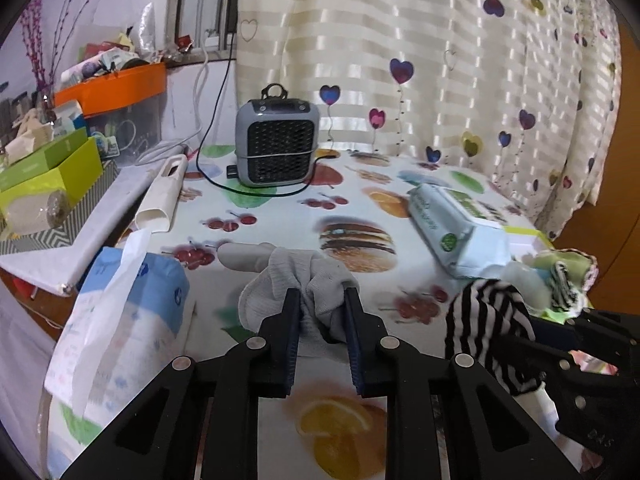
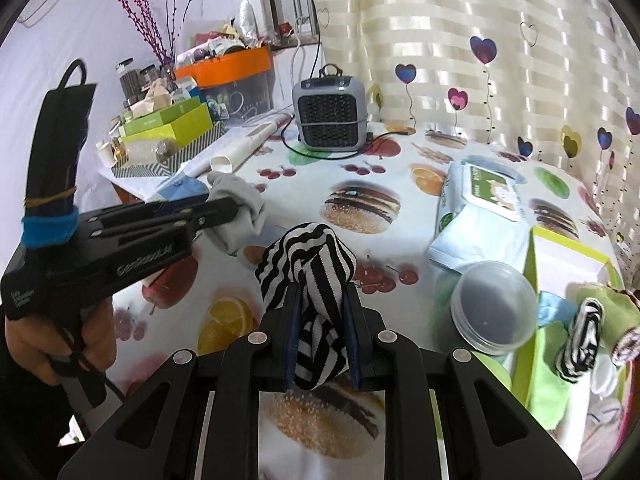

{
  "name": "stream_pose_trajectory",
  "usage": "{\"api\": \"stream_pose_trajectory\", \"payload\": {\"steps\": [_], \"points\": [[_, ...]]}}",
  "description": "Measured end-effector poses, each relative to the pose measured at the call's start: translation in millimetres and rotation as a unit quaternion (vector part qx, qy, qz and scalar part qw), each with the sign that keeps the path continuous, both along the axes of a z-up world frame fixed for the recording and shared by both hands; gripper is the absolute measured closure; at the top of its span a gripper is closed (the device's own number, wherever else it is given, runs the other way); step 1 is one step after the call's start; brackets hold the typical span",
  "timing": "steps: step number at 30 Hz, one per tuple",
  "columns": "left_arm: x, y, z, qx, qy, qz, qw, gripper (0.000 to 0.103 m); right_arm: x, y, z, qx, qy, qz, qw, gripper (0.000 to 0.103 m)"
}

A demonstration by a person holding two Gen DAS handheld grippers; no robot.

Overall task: Organize soft objects
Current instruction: 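Grasp the white sock with the left gripper, then carry the white sock and striped cloth toward the tray with both grippers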

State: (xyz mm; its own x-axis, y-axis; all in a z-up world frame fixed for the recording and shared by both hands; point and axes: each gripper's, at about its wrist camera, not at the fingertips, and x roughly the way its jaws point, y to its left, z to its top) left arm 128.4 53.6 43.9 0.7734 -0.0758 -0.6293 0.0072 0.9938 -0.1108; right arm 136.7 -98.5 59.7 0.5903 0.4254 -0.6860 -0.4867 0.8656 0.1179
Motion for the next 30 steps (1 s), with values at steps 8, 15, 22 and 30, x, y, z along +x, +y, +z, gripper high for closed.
{"api": "stream_pose_trajectory", "payload": {"steps": [8,15,22,30], "points": [[-31,-20,16,-0.015,-0.014,-0.024,0.9995,0.083,-24,-21,17,0.005,-0.02,-0.019,1.0,0.082],[-48,-46,27,-0.014,-0.023,-0.052,0.9983,0.083,-40,-42,26,0.009,-0.03,-0.037,0.999,0.082],[-58,-71,34,-0.017,-0.027,-0.076,0.9966,0.083,-50,-66,31,0.013,-0.037,-0.061,0.997,0.082],[-62,-102,37,-0.019,-0.028,-0.11,0.9933,0.083,-54,-96,32,0.016,-0.039,-0.091,0.995,0.082]]}}
